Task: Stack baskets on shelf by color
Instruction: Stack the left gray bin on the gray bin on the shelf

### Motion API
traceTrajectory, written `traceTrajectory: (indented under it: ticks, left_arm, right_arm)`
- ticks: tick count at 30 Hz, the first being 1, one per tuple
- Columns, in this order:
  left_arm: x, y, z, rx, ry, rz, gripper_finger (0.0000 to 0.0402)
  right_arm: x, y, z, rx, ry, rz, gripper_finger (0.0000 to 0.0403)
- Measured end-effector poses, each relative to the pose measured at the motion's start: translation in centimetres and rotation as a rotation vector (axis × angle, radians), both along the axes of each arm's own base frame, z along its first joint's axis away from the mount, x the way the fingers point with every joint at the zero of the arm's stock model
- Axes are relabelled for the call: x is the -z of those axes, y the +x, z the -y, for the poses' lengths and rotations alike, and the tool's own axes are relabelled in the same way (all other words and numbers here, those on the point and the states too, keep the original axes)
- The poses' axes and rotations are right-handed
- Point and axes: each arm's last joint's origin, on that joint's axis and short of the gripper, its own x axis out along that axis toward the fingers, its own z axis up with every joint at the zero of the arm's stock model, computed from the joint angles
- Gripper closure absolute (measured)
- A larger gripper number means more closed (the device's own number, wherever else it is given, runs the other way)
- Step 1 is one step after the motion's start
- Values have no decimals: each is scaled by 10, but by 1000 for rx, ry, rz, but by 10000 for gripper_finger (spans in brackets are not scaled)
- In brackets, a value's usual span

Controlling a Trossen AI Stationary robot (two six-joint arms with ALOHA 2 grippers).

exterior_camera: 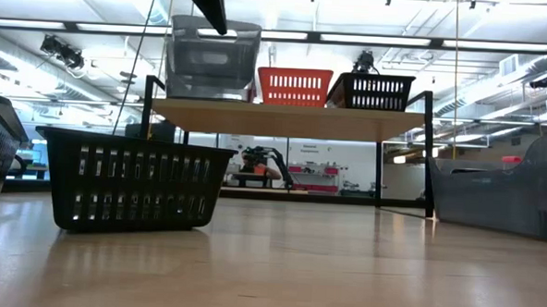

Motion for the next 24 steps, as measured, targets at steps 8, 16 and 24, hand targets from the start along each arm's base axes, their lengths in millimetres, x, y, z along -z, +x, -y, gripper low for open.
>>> traceTrajectory:
  ticks: [8, 16, 24]
  left_arm:
    - [1, -1, 15, 131, -3, -39, 377]
    - [1, -1, 26, 182, 18, -49, 381]
    - [1, -1, 25, 114, -10, -27, 367]
  right_arm:
    - [0, 0, 0, 0, 0, 0, 231]
    - [0, 0, 0, 0, 0, 0, 231]
    - [0, 0, 0, 0, 0, 0, 231]
